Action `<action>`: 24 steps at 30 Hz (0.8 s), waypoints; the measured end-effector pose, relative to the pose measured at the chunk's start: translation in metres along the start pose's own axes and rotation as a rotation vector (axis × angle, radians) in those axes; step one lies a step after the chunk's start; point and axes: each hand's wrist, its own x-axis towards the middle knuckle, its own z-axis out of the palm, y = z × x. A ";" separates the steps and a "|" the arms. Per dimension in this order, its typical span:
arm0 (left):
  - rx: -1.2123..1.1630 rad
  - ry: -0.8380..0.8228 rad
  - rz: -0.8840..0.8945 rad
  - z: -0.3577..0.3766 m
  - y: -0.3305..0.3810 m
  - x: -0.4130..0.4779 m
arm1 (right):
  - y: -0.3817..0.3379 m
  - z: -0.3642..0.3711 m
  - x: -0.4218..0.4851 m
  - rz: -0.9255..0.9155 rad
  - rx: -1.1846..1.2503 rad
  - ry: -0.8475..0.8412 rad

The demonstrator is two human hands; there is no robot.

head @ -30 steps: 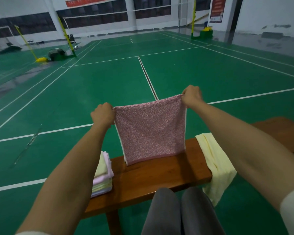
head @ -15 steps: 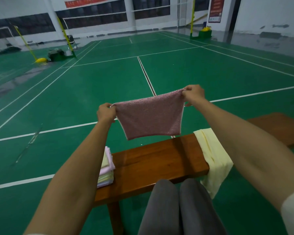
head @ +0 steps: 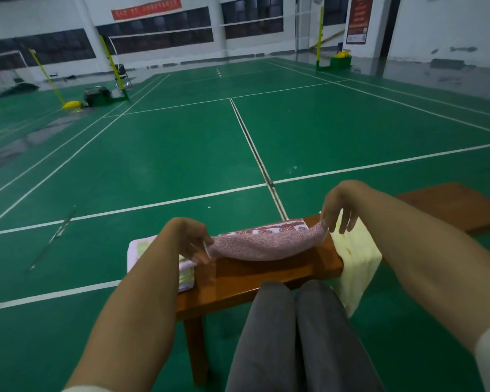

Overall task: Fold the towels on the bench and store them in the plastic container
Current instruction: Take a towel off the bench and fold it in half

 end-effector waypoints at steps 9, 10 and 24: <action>0.238 -0.051 -0.105 0.019 -0.004 0.002 | 0.011 0.039 0.013 0.108 -0.043 -0.138; 0.235 -0.040 -0.106 0.019 -0.004 0.005 | 0.012 0.042 0.017 0.092 -0.049 -0.109; 0.013 0.339 0.095 0.019 0.000 0.052 | -0.001 0.032 0.069 -0.099 0.041 0.421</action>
